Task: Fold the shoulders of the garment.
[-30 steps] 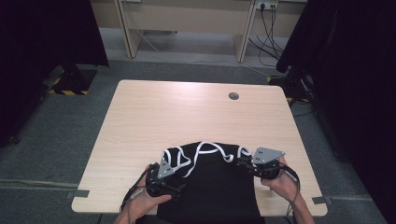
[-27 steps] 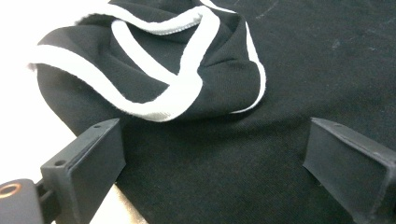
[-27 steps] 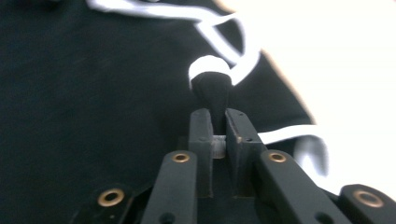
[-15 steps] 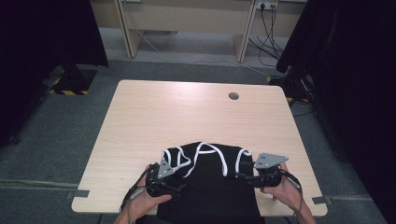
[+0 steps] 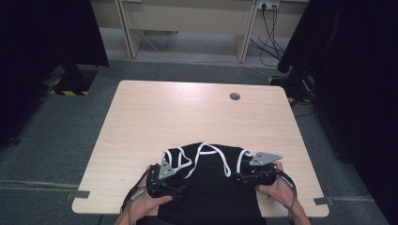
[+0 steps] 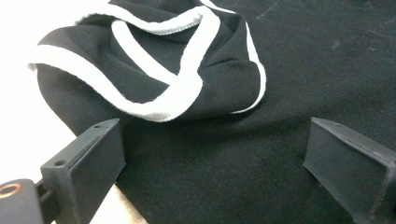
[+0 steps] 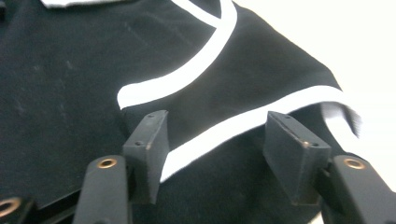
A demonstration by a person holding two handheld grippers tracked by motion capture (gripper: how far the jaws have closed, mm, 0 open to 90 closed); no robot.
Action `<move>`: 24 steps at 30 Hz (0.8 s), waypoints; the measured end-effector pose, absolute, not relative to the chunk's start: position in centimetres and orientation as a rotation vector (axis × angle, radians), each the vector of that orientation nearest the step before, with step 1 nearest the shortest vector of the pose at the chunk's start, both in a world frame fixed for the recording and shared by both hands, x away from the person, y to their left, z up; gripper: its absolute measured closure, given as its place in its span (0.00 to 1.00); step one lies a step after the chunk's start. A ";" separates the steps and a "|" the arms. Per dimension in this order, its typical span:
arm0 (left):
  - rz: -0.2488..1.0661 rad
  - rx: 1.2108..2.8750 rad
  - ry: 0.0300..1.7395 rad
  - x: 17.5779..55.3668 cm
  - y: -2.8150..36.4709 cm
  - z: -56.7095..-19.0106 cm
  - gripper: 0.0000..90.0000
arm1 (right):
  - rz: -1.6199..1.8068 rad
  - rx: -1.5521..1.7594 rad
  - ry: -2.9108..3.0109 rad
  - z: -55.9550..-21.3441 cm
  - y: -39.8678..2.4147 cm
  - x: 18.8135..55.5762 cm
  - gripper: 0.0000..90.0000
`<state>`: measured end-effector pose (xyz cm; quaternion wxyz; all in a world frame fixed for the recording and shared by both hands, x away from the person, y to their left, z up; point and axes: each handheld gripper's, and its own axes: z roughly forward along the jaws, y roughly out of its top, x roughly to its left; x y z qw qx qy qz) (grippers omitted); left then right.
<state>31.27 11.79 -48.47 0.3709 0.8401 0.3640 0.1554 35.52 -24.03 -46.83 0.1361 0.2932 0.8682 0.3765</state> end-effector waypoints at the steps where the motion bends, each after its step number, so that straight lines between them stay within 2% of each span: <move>1: 0.398 2.155 0.933 31.3 11.8 -48.5 0.05 | 1.103 0.868 2.502 -46.7 -24.2 35.4 0.43; 10: 0.365 2.132 0.929 31.3 12.2 -48.4 0.05 | 1.114 1.013 2.485 -47.3 -26.3 33.1 0.37; 14: 0.396 2.136 0.885 30.9 12.4 -48.3 0.06 | 1.091 0.995 2.469 -47.7 -26.6 32.4 0.36; 24: 0.363 2.168 0.885 30.5 12.6 -48.5 0.06 | 1.051 0.996 2.453 -47.7 -26.2 32.8 0.34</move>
